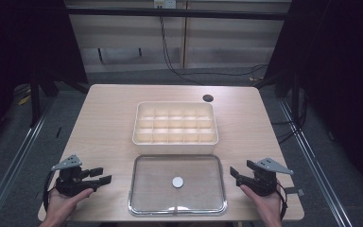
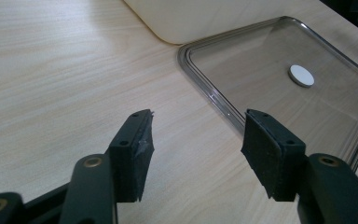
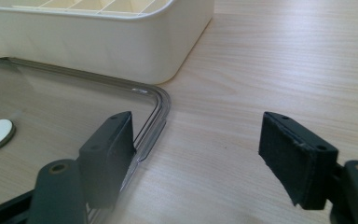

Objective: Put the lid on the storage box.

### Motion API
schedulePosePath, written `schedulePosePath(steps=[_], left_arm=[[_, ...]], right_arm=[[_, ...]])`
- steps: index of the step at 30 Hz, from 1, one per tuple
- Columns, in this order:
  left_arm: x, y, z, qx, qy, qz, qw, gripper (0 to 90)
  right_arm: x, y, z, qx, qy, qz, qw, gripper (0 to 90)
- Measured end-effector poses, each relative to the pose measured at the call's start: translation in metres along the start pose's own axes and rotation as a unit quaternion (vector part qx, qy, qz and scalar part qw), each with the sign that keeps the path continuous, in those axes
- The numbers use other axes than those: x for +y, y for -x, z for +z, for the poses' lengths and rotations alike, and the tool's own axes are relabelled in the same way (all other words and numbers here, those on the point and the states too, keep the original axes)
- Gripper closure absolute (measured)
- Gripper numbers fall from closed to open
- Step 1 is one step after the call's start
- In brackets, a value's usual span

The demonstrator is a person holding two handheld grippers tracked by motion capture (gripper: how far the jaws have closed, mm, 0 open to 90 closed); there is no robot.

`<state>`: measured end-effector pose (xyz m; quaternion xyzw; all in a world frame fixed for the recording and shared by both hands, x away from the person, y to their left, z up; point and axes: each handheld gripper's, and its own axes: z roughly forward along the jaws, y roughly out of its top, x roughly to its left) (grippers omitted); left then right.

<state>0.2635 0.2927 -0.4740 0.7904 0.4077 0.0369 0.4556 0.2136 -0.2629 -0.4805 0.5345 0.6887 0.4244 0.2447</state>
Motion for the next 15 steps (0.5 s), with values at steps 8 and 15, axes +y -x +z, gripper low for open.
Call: schedulePosePath(steps=[8,15], left_arm=[[0.0,0.001,-0.001,-0.002,-0.008,0.004,1.0,40.8],[0.002,0.007,-0.008,-0.019,0.012,0.005,0.9997,47.0]], right_arm=[[0.004,-0.003,-0.004,0.016,-0.024,0.008,0.9996,24.9],[0.01,-0.007,-0.017,0.04,-0.022,0.018,0.9988,33.5]])
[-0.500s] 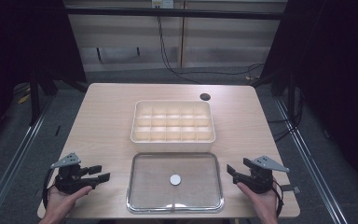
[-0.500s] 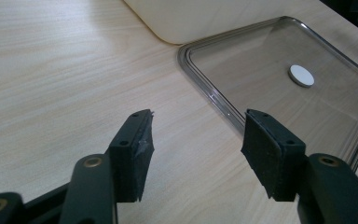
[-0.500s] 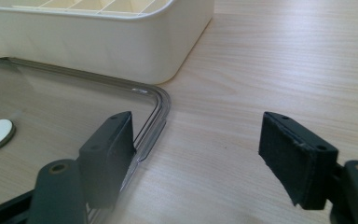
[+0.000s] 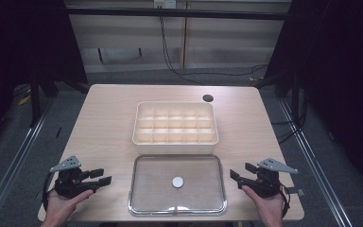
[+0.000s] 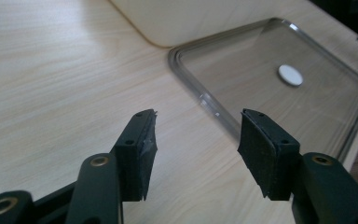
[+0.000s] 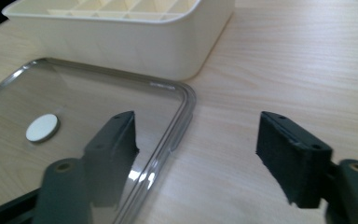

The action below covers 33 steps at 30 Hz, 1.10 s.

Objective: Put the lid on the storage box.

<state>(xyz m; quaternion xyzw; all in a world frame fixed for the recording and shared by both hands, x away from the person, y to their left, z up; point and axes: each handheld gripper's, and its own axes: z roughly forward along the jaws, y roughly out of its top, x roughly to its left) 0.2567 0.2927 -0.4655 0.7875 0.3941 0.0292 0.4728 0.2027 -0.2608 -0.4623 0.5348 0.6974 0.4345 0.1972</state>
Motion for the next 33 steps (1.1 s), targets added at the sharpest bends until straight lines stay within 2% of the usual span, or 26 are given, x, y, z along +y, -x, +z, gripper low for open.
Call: schedulePosePath(steps=[3,7,11,14,17,18,20,21,23,26,28,31,33], left_arm=[[0.001,0.001,-0.001,-0.005,0.0,0.001,1.0,50.8],[0.002,0.001,0.003,-0.013,-0.013,-0.004,0.9998,52.0],[0.009,0.003,0.008,-0.003,-0.011,-0.006,0.9999,49.8],[0.016,0.005,0.015,0.007,-0.02,0.006,0.9998,50.6],[0.018,0.007,0.019,0.006,-0.024,0.011,0.9996,51.3],[0.021,0.009,0.02,0.012,-0.029,0.017,0.9994,50.9],[0.023,0.009,0.02,0.008,-0.027,0.016,0.9995,49.9],[0.024,0.009,0.021,0.005,-0.025,0.014,0.9996,50.5],[0.027,0.009,0.022,0.013,-0.03,0.017,0.9993,50.3],[0.035,0.008,0.026,0.008,-0.038,0.021,0.999,48.3],[0.041,0.007,0.033,-0.009,-0.037,0.015,0.9992,46.3],[0.045,0.007,0.043,-0.007,-0.051,0.02,0.9985,47.2],[0.045,0.007,0.049,0.002,-0.06,0.023,0.9979,48.2]], right_arm=[[-0.001,-0.005,-0.001,0.006,-0.005,-0.003,1.0,36.4],[0.001,-0.01,0.001,0.009,-0.014,-0.008,0.9998,41.7],[0.006,-0.015,0.006,0.025,-0.031,-0.015,0.9991,44.9],[0.01,-0.018,0.012,0.037,-0.028,-0.019,0.9987,46.6],[0.014,-0.019,0.017,0.039,-0.025,-0.025,0.9986,45.3],[0.017,-0.019,0.018,0.037,-0.026,-0.024,0.9987,45.7],[0.021,-0.018,0.019,0.03,-0.03,-0.019,0.9989,45.3],[0.024,-0.017,0.02,0.037,-0.036,-0.018,0.9985,44.4],[0.027,-0.016,0.021,0.039,-0.04,-0.015,0.9983,43.1],[0.039,-0.013,0.025,0.059,-0.058,0.017,0.9964,43.2],[0.044,-0.012,0.027,0.063,-0.064,0.022,0.9957,43.2],[0.049,-0.012,0.031,0.057,-0.067,0.014,0.996,43.2],[0.048,-0.011,0.037,0.05,-0.073,0.014,0.996,43.2]])
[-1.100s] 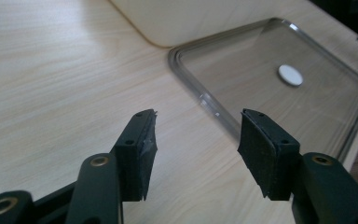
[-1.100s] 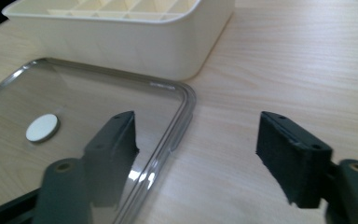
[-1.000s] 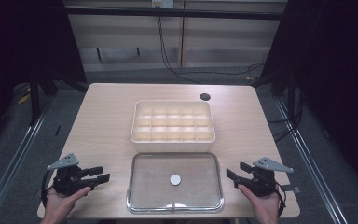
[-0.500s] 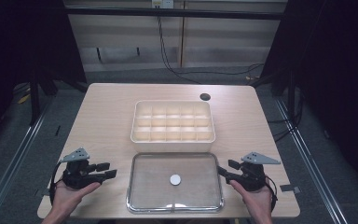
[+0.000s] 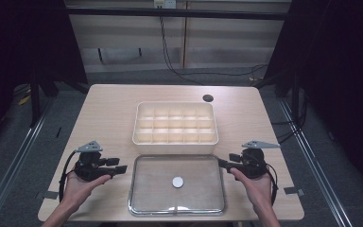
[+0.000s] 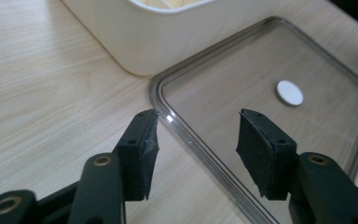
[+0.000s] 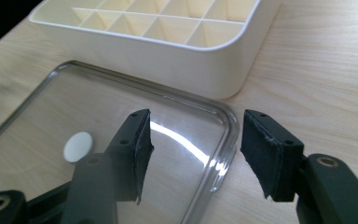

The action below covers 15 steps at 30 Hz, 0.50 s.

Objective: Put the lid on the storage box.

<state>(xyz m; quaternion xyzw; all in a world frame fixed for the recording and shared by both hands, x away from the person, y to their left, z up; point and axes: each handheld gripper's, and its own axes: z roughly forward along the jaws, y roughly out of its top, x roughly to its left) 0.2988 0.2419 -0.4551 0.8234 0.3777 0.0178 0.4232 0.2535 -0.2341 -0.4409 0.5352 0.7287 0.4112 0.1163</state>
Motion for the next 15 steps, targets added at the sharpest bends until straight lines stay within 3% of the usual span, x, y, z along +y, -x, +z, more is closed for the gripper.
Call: schedulePosePath(steps=[5,7,13,15], left_arm=[[-0.006,0.0,0.005,-0.001,-0.007,-0.002,1.0,48.4],[-0.01,-0.002,0.006,0.012,-0.013,0.0,0.9998,49.2],[-0.018,-0.005,0.016,-0.009,-0.026,-0.006,0.9996,52.2],[-0.019,-0.005,0.019,-0.001,-0.03,-0.003,0.9995,52.9]], right_arm=[[-0.006,0.001,0.009,-0.006,-0.013,-0.006,0.9999,44.6],[-0.013,0.003,0.016,-0.005,-0.019,-0.009,0.9998,46.9],[-0.021,0.008,0.022,-0.003,-0.032,-0.001,0.9995,51.0],[-0.023,0.01,0.022,-0.007,-0.034,0.003,0.9994,52.3]])
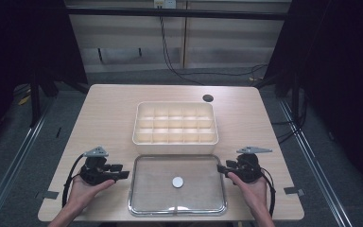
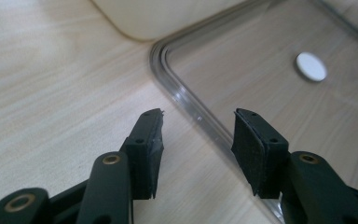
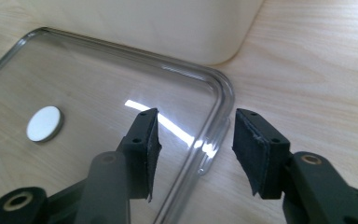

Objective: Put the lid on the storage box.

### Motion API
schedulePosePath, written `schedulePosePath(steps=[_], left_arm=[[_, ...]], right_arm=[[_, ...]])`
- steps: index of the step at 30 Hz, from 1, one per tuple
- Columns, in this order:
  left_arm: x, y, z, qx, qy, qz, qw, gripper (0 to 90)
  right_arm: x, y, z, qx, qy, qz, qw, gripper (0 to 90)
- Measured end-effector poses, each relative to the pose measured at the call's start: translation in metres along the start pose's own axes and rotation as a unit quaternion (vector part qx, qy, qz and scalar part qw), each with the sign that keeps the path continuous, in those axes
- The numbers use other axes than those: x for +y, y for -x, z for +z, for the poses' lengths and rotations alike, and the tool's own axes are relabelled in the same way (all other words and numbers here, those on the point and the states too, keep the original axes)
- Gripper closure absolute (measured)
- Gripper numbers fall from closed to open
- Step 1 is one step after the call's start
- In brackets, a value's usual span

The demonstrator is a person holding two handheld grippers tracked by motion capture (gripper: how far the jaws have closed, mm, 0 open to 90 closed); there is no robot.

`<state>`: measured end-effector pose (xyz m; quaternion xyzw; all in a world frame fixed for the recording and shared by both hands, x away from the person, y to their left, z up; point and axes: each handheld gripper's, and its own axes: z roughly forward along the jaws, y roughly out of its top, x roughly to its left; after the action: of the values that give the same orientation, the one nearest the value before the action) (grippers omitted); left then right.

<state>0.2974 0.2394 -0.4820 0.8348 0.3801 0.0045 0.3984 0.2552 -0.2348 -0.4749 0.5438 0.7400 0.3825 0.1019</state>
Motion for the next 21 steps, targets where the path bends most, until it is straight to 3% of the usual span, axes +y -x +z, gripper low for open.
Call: schedulePosePath(steps=[3,7,15,21], left_arm=[[0.0,0.001,0.004,-0.004,-0.005,0.0,1.0,53.4],[-0.001,0.009,0.014,-0.009,-0.022,0.019,0.9995,53.4],[-0.002,0.01,0.02,-0.009,-0.027,0.018,0.9994,51.0],[-0.002,0.014,0.022,-0.014,-0.029,0.026,0.9991,55.9]], right_arm=[[-0.003,0.002,0.002,0.001,-0.005,0.001,1.0,52.9],[-0.007,0.003,0.009,-0.003,-0.02,0.001,0.9998,53.3],[-0.01,0.002,0.016,-0.011,-0.028,-0.002,0.9995,52.2],[-0.011,-0.002,0.02,-0.013,-0.031,-0.009,0.9994,54.1]])
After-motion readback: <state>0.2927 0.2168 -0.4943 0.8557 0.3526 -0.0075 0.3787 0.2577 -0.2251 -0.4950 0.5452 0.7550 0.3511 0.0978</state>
